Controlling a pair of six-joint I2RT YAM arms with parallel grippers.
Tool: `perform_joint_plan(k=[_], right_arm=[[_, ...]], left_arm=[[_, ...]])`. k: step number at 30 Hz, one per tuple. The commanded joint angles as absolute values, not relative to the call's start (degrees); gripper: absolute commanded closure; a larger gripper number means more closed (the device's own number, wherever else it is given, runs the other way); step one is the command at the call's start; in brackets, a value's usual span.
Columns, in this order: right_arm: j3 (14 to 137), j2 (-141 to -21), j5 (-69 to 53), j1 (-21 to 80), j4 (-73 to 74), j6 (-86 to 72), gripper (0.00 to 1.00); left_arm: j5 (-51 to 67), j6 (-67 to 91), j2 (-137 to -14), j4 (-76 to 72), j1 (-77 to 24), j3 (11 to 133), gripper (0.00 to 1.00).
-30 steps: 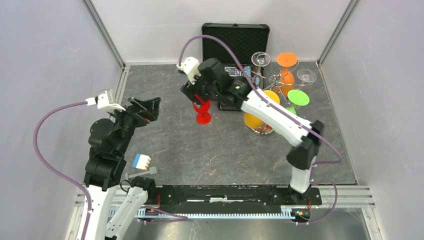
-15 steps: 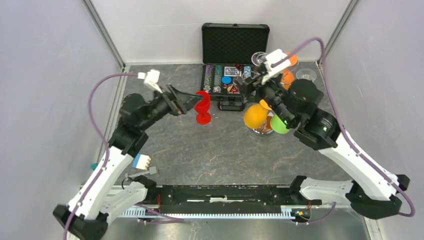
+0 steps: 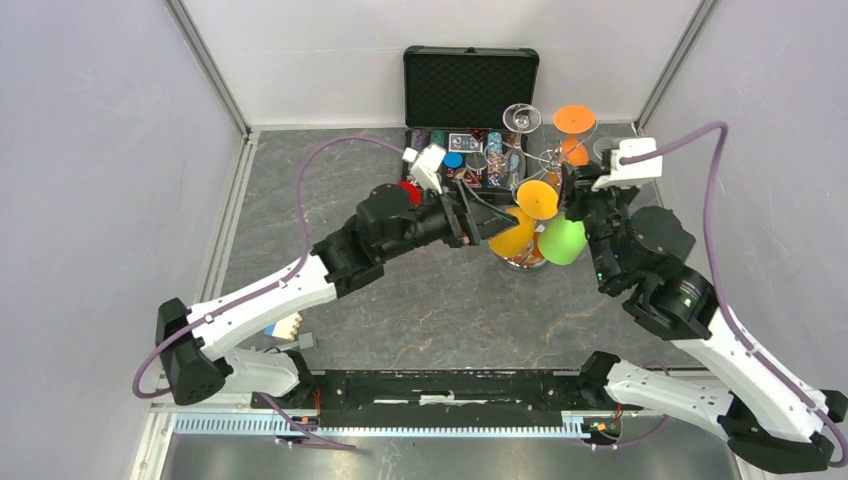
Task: Take the wine glass off the wine glass rack
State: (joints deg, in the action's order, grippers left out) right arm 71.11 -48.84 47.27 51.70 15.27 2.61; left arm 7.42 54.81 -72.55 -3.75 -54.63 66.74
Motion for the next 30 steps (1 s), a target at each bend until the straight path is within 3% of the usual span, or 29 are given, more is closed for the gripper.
perform_joint_plan(k=[1,4,7,20,24,30], right_arm=[[70.1,-45.4,51.8,51.7,16.4,0.9,0.53],[69.8,-43.6,51.3,51.7,18.0,0.1,0.52],[69.4,-42.0,49.9,51.7,19.2,0.1,0.55],[67.0,-38.4,43.8,51.7,21.0,0.2,0.57],[66.6,-37.3,45.0,51.7,21.2,0.6,0.57],[65.3,-36.7,45.1,51.7,21.2,0.4,0.56]], left_arm=[[-1.9,57.4,-74.8,-7.8,-58.5,71.9,0.22],[-5.6,56.6,-76.9,-5.8,-59.3,75.4,0.40],[-8.2,54.8,-80.0,-0.4,-59.9,81.6,0.49],[-16.5,46.2,-92.1,13.2,-60.3,98.8,0.43],[-19.0,46.9,-93.4,14.0,-60.5,98.7,0.37],[-16.8,49.0,-94.0,14.9,-60.4,99.0,0.38]])
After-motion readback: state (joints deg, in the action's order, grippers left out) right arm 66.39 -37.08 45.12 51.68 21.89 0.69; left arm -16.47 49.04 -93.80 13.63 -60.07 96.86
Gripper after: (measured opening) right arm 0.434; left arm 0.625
